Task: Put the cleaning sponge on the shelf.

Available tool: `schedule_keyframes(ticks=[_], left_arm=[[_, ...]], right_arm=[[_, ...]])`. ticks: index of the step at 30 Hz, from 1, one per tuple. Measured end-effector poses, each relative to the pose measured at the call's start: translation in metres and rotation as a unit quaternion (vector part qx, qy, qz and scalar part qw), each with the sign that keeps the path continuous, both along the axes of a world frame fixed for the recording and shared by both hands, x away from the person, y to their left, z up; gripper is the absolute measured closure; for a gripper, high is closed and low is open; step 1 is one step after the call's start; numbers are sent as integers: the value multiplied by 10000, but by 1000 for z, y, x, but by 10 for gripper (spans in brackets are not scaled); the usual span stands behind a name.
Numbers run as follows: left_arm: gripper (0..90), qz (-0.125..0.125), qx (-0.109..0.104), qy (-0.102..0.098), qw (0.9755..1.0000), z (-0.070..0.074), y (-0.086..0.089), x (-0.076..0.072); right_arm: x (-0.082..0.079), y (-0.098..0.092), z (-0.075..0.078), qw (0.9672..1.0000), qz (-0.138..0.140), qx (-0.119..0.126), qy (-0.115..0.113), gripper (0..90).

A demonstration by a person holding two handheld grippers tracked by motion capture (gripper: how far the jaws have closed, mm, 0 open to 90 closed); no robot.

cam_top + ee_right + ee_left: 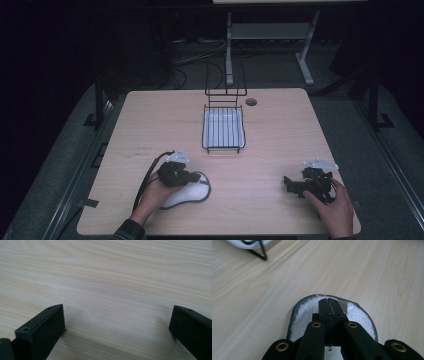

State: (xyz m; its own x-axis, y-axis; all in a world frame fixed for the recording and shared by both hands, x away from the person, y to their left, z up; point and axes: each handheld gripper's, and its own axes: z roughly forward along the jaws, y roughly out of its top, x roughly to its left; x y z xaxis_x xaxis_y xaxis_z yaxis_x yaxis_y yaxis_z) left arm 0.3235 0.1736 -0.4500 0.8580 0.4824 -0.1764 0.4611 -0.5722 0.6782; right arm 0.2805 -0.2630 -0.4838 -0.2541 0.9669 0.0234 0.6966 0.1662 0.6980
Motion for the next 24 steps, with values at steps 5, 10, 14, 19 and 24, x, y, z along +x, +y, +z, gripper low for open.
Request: schedule_keyframes(ticks=[5,10,14,19,24], left_arm=[[900,280,-17,-95,9996,-1,8,11],[900,395,-58,-110,9991,-1,14,15],[899,455,-128,-119,9988,-1,15,15],[849,613,-278,-147,9976,2,22,12],[737,745,-344,-168,9965,6,31,8]], right_arm=[[0,0,0,10000,1,-1,-1,0],[0,0,0,10000,1,-1,-1,0],[0,0,0,10000,1,-1,-2,0],[0,0,0,10000,2,-2,-3,0],[0,0,0,10000,2,-2,-3,0]])
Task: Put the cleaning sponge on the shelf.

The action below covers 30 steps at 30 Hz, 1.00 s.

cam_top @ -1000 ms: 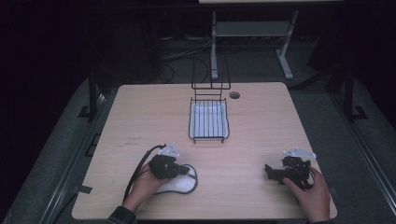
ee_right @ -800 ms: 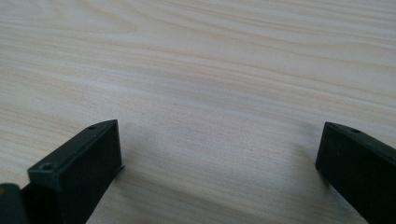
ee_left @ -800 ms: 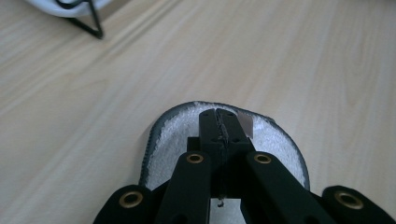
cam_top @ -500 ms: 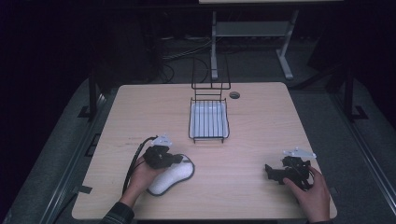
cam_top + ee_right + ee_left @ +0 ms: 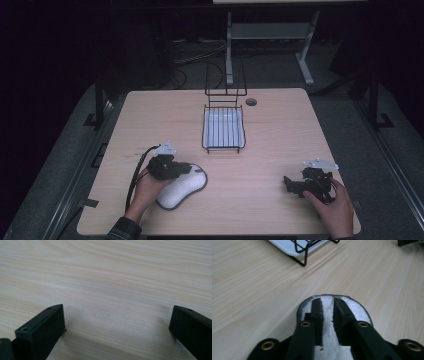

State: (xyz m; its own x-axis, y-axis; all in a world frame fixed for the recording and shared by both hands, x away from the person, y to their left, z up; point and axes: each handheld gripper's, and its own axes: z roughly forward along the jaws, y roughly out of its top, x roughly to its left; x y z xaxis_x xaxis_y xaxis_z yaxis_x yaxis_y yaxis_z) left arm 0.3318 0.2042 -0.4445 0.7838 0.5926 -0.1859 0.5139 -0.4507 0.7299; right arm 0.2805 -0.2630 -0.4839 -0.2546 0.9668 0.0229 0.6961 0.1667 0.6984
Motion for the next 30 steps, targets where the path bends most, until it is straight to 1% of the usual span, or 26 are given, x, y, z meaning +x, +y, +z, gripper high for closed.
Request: schedule_keyframes(ticks=[1,2,3,5,6,9,11,13,14,15,16,17,18,21,22,23,25,30], left_arm=[[707,93,-20,-10,10000,1,5,-2],[686,93,-20,-10,10000,1,5,-2],[661,170,-34,-15,9998,2,11,-4],[615,215,-22,-14,9998,3,14,-5],[588,290,-38,-16,9996,4,19,-7],[563,349,-80,-47,9993,6,24,-9],[510,400,-120,-39,9991,7,30,-13],[469,388,-103,-25,9992,7,31,-14],[469,396,-109,-22,9992,7,32,-16],[450,424,-101,-24,9990,7,33,-17],[408,446,-96,-17,9990,7,34,-20],[386,446,-96,-17,9990,7,34,-20],[386,455,-97,-5,9989,6,34,-21],[317,451,33,-6,9990,3,34,-24],[275,435,81,10,9990,0,33,-25],[258,435,81,10,9990,0,33,-25],[243,412,96,61,9991,-3,32,-27],[218,360,158,95,9992,-8,28,-30]], right_arm=[[0,0,0,10000,0,1,0,0],[0,0,0,10000,0,1,0,0],[0,0,0,10000,1,-1,0,0],[0,0,0,10000,1,0,0,0],[0,0,0,10000,0,0,1,0],[0,0,0,10000,0,1,1,0],[0,0,0,10000,0,0,0,0],[0,0,0,10000,0,0,1,0],[0,0,0,10000,0,0,1,0],[0,0,0,10000,0,1,1,0],[0,0,0,10000,0,0,1,0],[0,0,0,10000,0,0,1,0],[0,0,0,10000,0,0,0,0],[0,0,0,10000,0,0,0,0],[0,0,0,10000,1,0,1,0],[0,0,0,10000,1,0,1,0],[0,0,0,10000,0,1,0,0],[0,0,0,10000,-1,1,0,0]])
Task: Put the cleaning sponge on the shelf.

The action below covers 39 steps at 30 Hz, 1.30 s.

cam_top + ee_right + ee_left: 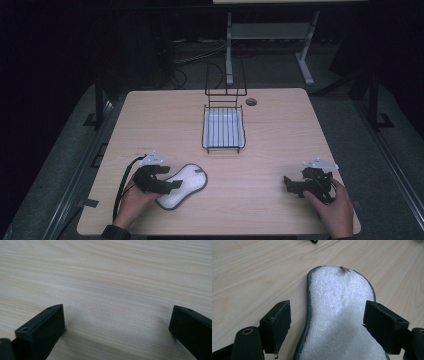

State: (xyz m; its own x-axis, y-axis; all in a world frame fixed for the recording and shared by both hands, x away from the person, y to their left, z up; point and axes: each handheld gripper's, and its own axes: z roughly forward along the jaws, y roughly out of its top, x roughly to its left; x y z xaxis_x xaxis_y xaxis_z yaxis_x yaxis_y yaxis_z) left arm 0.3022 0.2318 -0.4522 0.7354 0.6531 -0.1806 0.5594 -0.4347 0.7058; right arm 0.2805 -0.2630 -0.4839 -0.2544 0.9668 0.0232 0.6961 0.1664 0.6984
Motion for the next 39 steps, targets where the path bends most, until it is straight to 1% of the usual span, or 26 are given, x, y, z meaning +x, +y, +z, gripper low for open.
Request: schedule_keyframes(ticks=[2,5,6,8,11,16,17,20,23,25,27,30,32,33,34,36,39], left_arm=[[207,17,-13,13,10000,-1,-1,0],[194,5,21,18,10000,-2,-4,-1],[194,-11,42,22,10000,-3,-5,-1],[189,-25,149,36,9999,-5,-8,-1],[184,-50,179,54,9998,-6,-9,-1],[180,-28,152,43,9999,-7,-10,-2],[178,-43,222,47,9997,-8,-11,-2],[175,-56,255,63,9996,-9,-12,-1],[173,-25,266,69,9996,-11,-12,-2],[170,39,227,69,9997,-13,-14,-3],[170,28,321,52,9995,-13,-15,-3],[173,67,352,11,9994,-13,-18,-4],[178,57,355,9,9994,-13,-18,-4],[260,16,296,41,9996,-12,-18,-4],[260,14,262,46,9996,-12,-18,-4],[280,-12,287,43,9996,-12,-18,-4],[320,21,287,55,9996,-11,-17,-4]], right_arm=[[0,0,0,10000,-1,1,2,0],[0,0,0,10000,1,-1,1,0],[0,0,0,10000,1,-1,1,0],[0,0,0,10000,0,0,0,0],[0,0,0,10000,2,-2,0,0],[0,0,0,10000,2,-1,1,0],[0,0,0,10000,2,-1,0,0],[0,0,0,10000,1,0,1,0],[0,0,0,10000,1,-1,0,0],[0,0,0,10000,1,-1,0,0],[0,0,0,10000,2,-2,-1,0],[0,0,0,10000,1,-2,-1,0],[0,0,0,10000,1,-2,-1,0],[0,0,0,10000,2,-3,-2,0],[0,0,0,10000,2,-3,-2,0],[0,0,0,10000,1,-1,-1,0],[0,0,0,10000,2,-3,-2,0]])
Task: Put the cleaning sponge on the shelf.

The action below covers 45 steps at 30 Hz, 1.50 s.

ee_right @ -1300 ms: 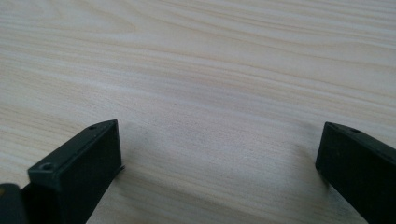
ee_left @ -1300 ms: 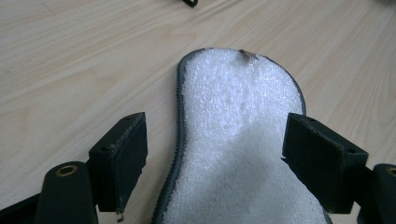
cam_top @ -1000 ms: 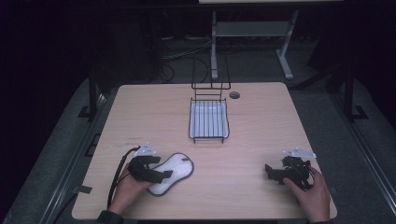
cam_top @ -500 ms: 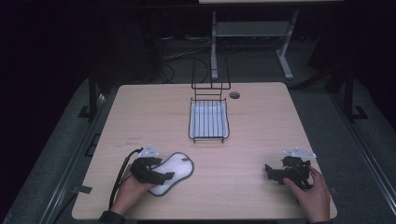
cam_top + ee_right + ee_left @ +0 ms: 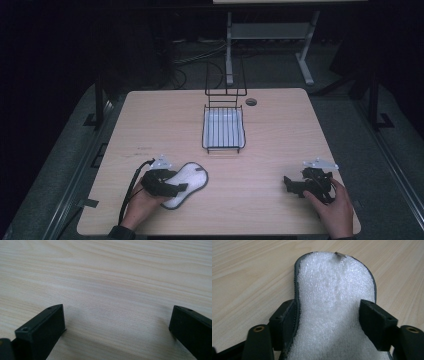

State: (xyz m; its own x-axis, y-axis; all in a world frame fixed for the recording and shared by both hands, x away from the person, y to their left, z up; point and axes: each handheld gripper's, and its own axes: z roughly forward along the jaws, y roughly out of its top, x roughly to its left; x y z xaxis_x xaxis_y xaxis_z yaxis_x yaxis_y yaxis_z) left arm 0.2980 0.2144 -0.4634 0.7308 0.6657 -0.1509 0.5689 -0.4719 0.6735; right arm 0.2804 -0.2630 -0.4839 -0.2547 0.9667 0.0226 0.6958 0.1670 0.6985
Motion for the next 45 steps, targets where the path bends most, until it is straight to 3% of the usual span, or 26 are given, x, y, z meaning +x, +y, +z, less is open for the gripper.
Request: schedule_keyframes(ticks=[8,13,17,22,36,45], left_arm=[[477,17,-201,116,9997,1,6,2],[741,-25,-269,124,9996,3,7,1],[831,-47,-282,122,9995,4,8,1],[834,-106,-344,155,9992,6,8,0],[838,-142,-658,-78,9977,25,8,-3],[834,-54,-815,60,9966,29,8,0]], right_arm=[[0,0,0,10000,-2,0,0,0],[0,0,0,10000,-1,0,0,0],[0,0,0,10000,-1,1,1,0],[0,0,0,10000,-1,1,1,0],[0,0,0,10000,-2,1,1,0],[0,0,0,10000,-2,2,2,0]])
